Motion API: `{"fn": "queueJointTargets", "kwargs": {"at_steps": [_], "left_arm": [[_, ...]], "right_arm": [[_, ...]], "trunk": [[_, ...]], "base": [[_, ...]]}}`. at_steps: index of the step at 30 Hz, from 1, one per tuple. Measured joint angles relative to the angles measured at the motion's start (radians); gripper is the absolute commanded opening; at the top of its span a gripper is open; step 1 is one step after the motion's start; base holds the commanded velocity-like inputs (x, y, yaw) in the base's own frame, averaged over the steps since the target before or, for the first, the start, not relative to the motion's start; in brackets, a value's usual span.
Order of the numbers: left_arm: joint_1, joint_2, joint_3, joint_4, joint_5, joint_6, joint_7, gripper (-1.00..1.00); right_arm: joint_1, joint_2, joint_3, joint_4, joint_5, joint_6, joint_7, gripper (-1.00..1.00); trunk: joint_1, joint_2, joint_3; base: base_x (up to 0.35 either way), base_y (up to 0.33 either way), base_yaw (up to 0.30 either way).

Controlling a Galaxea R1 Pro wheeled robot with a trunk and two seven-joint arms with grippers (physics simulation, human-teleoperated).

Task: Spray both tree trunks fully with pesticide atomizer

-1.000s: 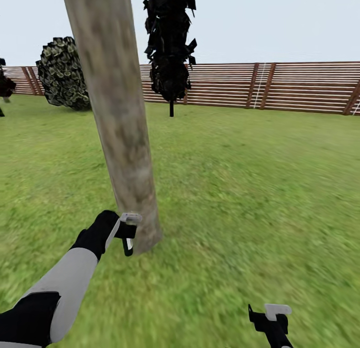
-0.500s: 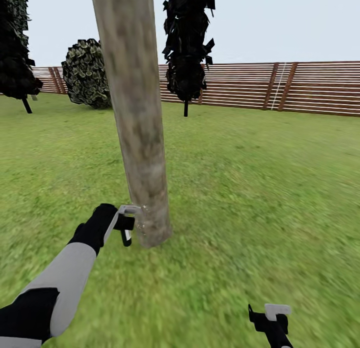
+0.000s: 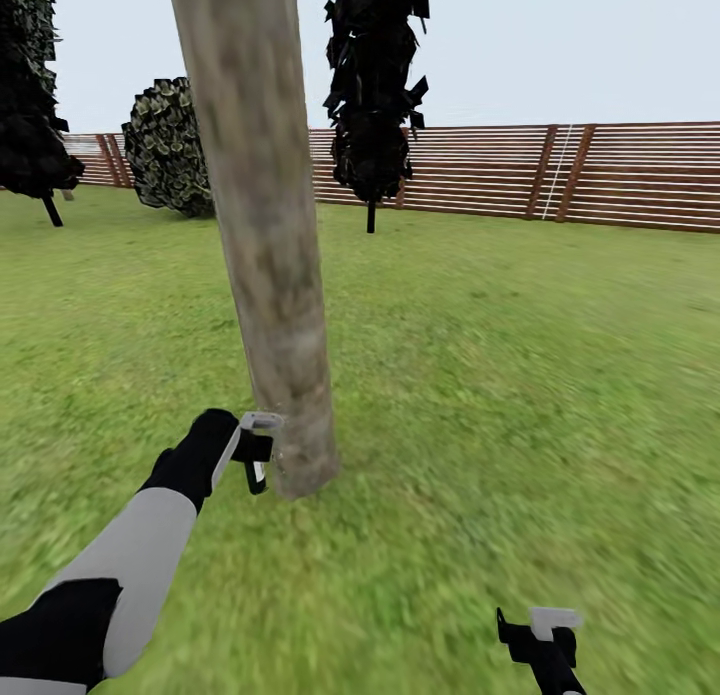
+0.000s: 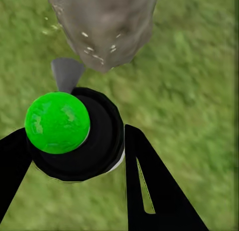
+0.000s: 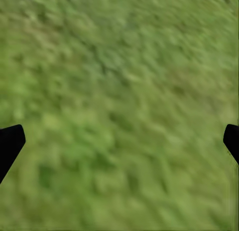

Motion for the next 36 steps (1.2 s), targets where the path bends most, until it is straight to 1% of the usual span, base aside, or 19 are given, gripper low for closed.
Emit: {"fn": "queueJointTargets", "kwargs": {"at_steps": [5, 11, 18, 20, 23, 24, 26, 29, 31, 33, 34, 36], "left_arm": [[0.002, 0.000, 0.001, 0.001, 0.000, 0.000, 0.000, -1.00], [0.004, 0.000, 0.001, 0.001, -0.001, 0.000, 0.002, -1.00], [0.005, 0.000, 0.003, 0.000, -0.001, 0.000, 0.003, -1.00], [0.005, 0.005, 0.005, 0.001, -0.004, -0.001, 0.002, -1.00], [0.007, 0.021, 0.009, 0.007, -0.007, -0.004, 0.000, -1.00], [0.018, 0.026, 0.007, 0.013, -0.008, -0.010, 0.000, -1.00], [0.035, 0.024, 0.002, 0.016, -0.003, -0.027, 0.000, -1.00], [0.043, 0.016, 0.003, 0.017, 0.004, -0.042, 0.002, -1.00], [0.044, 0.016, 0.005, 0.018, 0.004, -0.044, 0.002, -1.00], [0.046, 0.024, 0.008, 0.019, -0.001, -0.045, 0.001, -1.00], [0.063, 0.034, 0.011, 0.016, -0.008, -0.047, 0.002, -1.00], [0.091, 0.060, 0.013, 0.008, -0.010, -0.052, 0.003, -1.00]], "right_arm": [[0.000, 0.000, 0.000, 0.000, 0.000, 0.000, -0.001, 1.00], [0.000, 0.000, 0.000, 0.000, 0.000, 0.000, 0.001, 1.00], [0.000, 0.000, 0.000, 0.000, 0.000, 0.000, 0.001, 1.00], [0.000, 0.000, 0.000, 0.000, 0.000, 0.000, 0.001, 1.00], [0.000, 0.000, 0.000, 0.000, 0.000, 0.000, 0.001, 1.00], [0.000, 0.000, 0.000, 0.000, 0.000, 0.000, 0.001, 1.00], [0.000, 0.000, 0.000, 0.000, 0.000, 0.000, 0.001, 1.00], [0.000, -0.001, 0.000, 0.000, 0.000, 0.000, 0.001, 1.00], [0.000, -0.001, -0.001, 0.000, 0.000, 0.000, 0.001, 1.00], [0.000, -0.002, 0.000, 0.000, 0.000, 0.000, 0.001, 1.00], [0.000, -0.002, 0.000, 0.000, 0.000, 0.000, 0.001, 1.00], [0.000, -0.002, 0.000, 0.000, 0.000, 0.000, 0.001, 1.00]], "trunk": [[0.000, 0.000, 0.000], [0.000, 0.000, 0.000], [0.000, 0.000, 0.000], [0.000, 0.000, 0.000], [0.000, 0.000, 0.000], [0.000, 0.000, 0.000], [0.000, 0.000, 0.000], [0.000, 0.000, 0.000], [0.000, 0.000, 0.000], [0.000, 0.000, 0.000], [0.000, 0.000, 0.000], [0.000, 0.000, 0.000]], "base": [[0.161, -0.230, 0.000], [0.003, -0.273, 0.017], [0.005, -0.274, 0.247], [0.062, -0.274, 0.272], [0.094, -0.273, 0.101], [0.144, -0.262, 0.021], [0.176, -0.243, 0.009], [0.224, -0.206, 0.001], [0.233, -0.199, 0.000], [0.235, -0.196, 0.000], [0.236, -0.191, 0.000], [0.236, -0.186, 0.000]]}}
